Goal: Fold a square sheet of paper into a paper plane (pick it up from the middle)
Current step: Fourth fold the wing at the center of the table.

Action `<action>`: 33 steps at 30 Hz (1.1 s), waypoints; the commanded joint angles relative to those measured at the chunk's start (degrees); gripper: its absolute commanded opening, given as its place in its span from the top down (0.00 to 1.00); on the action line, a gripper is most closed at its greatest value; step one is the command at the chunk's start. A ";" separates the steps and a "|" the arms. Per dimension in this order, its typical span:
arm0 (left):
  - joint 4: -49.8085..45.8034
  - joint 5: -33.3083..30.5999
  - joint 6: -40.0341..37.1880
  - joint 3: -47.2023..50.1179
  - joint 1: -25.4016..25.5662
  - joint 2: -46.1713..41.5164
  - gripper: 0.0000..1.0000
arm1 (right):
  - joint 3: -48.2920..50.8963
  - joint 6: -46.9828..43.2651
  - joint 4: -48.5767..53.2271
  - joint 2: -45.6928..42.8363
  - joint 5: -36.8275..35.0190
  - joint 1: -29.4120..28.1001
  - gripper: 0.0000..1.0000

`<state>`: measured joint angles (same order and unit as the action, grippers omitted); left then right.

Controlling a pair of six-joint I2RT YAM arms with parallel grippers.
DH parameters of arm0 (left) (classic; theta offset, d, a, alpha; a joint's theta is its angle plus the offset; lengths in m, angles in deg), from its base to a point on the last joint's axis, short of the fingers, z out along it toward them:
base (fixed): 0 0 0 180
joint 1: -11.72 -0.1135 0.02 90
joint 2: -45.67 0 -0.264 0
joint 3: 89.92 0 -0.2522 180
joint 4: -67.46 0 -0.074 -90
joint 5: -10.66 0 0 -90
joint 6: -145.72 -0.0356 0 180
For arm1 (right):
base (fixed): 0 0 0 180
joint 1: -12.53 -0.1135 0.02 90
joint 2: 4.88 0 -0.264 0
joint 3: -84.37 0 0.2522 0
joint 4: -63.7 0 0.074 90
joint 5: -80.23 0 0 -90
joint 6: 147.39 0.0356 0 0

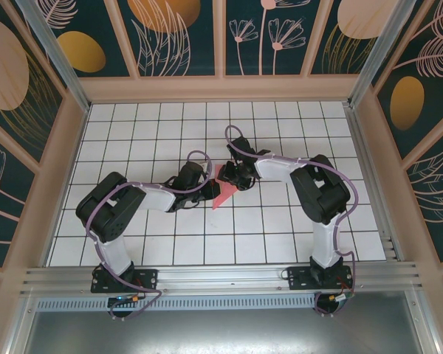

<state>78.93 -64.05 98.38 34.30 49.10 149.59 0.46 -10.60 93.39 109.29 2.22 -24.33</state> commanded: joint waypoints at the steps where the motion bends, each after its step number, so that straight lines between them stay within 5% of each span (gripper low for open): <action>1: -2.12 -0.87 -0.16 -0.96 -0.30 1.53 0.94 | 4.76 -1.26 2.09 13.58 -5.12 -1.11 0.49; 18: -4.75 -1.87 -0.54 -1.27 -0.25 2.69 0.96 | 4.59 -0.93 2.27 13.02 -4.13 -1.19 0.50; 33: -9.78 -2.81 -2.97 -0.73 -0.28 4.15 1.00 | 3.39 -5.20 -6.85 -11.38 4.55 3.31 0.50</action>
<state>76.87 -64.44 97.26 33.12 49.10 150.73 2.95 -12.81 90.39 103.47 5.35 -21.73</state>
